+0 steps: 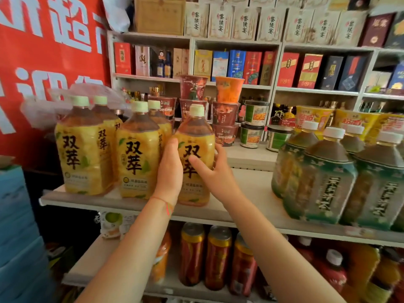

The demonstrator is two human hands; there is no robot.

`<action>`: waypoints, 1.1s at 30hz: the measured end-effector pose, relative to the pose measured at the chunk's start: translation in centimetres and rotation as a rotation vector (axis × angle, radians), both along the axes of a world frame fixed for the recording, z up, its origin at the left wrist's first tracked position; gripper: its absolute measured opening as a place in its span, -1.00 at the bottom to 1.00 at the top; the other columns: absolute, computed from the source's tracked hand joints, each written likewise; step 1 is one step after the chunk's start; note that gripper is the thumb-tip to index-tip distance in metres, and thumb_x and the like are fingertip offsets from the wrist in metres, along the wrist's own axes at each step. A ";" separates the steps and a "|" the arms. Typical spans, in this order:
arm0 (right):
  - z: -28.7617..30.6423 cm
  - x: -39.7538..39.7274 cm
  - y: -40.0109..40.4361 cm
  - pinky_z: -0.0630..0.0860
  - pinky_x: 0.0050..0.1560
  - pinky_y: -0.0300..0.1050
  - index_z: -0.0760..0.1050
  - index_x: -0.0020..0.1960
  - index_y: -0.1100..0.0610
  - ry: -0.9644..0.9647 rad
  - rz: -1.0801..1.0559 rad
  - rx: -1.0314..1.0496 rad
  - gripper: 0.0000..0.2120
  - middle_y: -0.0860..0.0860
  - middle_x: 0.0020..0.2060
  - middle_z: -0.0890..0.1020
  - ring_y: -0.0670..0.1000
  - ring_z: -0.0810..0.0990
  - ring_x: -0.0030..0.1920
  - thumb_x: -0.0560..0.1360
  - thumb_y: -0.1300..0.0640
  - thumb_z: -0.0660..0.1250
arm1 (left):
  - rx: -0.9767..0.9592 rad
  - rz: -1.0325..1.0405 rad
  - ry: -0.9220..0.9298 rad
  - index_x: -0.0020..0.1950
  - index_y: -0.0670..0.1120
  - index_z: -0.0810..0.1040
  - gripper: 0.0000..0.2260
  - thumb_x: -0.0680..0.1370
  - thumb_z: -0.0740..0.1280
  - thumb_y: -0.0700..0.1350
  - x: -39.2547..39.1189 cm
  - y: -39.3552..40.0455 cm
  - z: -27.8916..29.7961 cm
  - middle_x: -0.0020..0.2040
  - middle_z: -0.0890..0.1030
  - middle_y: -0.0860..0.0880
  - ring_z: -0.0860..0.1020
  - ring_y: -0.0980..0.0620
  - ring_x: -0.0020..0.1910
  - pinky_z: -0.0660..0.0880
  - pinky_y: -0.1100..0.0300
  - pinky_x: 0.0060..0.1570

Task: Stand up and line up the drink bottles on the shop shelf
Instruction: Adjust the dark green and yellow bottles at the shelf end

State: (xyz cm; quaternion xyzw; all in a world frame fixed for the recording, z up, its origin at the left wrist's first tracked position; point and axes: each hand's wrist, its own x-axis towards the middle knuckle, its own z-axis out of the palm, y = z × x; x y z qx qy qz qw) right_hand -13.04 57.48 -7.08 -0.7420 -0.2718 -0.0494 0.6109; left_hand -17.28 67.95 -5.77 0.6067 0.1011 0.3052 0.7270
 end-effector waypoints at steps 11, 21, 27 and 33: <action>-0.1 0.2 0.7 0.54 0.04 -0.24 0.19 0.52 0.01 0.019 -0.120 0.063 -0.30 -0.21 0.15 0.56 -0.22 0.57 0.13 0.50 -0.16 0.40 | -0.107 -0.332 0.053 0.04 0.22 0.70 -0.56 0.53 0.12 0.38 0.5 1.2 0.2 0.05 0.73 0.02 0.69 -0.04 0.06 0.57 -0.13 0.13; 0.1 -0.6 -6.8 0.52 -0.05 -0.29 0.23 0.46 -0.06 0.037 -0.237 0.090 -0.40 -0.26 0.06 0.57 -0.26 0.58 0.04 0.52 -0.17 0.37 | -0.082 -0.570 0.101 0.10 0.08 0.69 -0.47 0.64 -0.01 0.30 0.5 -5.8 0.4 0.03 0.73 -0.05 0.68 -0.08 0.07 0.58 -0.11 0.11; -0.1 -1.2 -10.8 0.59 0.13 -0.06 0.28 0.46 -0.07 0.034 -0.304 0.141 -0.40 -0.16 0.11 0.61 -0.11 0.63 0.12 0.51 -0.16 0.40 | -0.078 -0.615 0.085 0.22 0.05 0.64 -0.48 0.65 -0.01 0.27 0.9 -9.6 0.0 0.06 0.72 -0.06 0.69 -0.04 0.06 0.62 -0.06 0.05; 1.1 -3.1 -11.4 0.48 0.35 0.07 0.00 0.58 -0.14 -0.185 -0.318 -0.029 -0.28 -0.08 0.40 0.43 -0.06 0.46 0.37 0.57 -0.09 0.33 | -0.135 -0.530 0.113 0.07 0.01 0.70 -0.52 0.65 0.07 0.24 2.9 -9.0 0.1 0.05 0.72 -0.10 0.70 -0.08 0.01 0.62 -0.01 -0.06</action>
